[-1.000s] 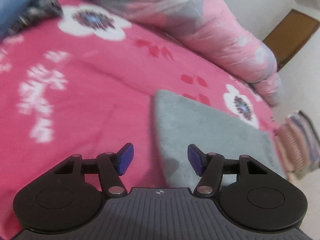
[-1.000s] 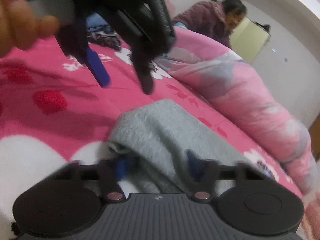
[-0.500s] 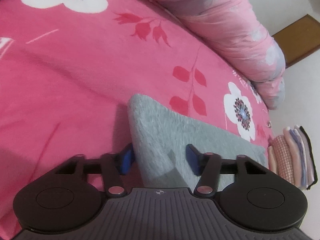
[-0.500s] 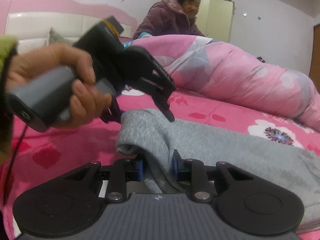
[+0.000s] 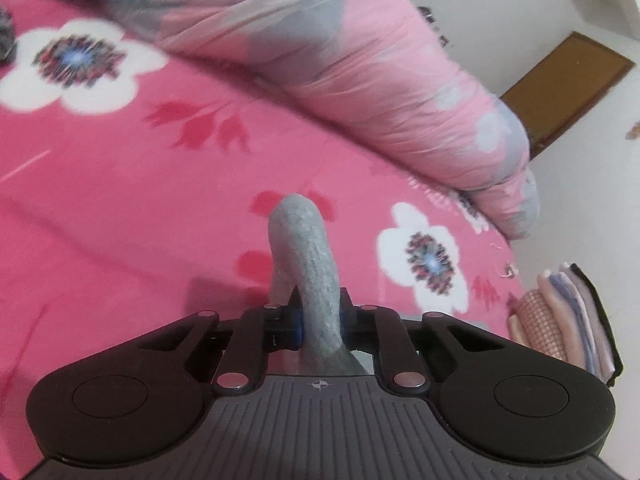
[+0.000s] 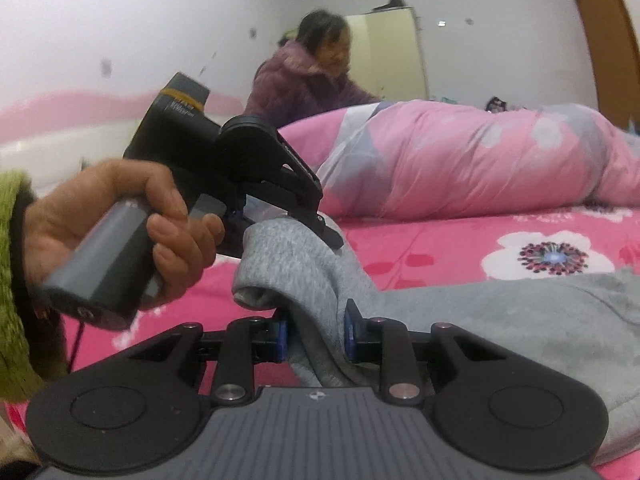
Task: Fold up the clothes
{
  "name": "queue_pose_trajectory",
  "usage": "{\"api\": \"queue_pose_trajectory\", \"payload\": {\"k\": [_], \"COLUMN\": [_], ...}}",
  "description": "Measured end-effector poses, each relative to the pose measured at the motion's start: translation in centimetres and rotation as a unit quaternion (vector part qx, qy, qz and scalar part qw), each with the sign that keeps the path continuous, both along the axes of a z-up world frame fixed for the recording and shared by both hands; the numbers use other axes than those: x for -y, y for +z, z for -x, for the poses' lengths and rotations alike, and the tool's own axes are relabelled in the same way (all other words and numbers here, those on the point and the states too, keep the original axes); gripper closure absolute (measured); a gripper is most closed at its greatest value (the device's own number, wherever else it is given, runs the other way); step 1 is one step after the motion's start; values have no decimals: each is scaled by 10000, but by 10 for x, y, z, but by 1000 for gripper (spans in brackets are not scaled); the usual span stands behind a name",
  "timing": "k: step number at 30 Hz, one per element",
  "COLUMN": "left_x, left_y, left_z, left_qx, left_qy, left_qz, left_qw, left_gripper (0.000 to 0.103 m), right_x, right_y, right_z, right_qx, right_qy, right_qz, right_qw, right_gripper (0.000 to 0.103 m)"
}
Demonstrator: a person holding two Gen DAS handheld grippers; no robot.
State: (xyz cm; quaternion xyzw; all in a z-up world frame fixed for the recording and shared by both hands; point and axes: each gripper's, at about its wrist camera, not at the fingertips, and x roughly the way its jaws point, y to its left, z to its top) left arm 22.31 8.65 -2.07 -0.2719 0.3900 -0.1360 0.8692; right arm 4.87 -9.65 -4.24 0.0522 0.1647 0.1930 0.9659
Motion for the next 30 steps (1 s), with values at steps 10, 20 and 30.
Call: {"api": "queue_pose_trajectory", "payload": {"k": [10,20,30], "left_x": [122,285,342], "left_y": [53,27,-21], "left_z": [-11,-23,-34], "left_qx": [428,541,401], "left_qy": [-685,-1649,-2018], "left_qz": [-359,-1413,-1644], "left_qw": [9961,9746,9647], "left_gripper": [91,91,66], "right_x": [96,227,306], "right_y": [16,-10,-81], "right_z": [16,20,4], "right_qx": [236,5,-812], "right_qy": [-694,-1607,-1913], "right_qz": [-1307,-2469,-3837], "right_qw": [9887,9556,8998], "right_gripper": [76,77,78]}}
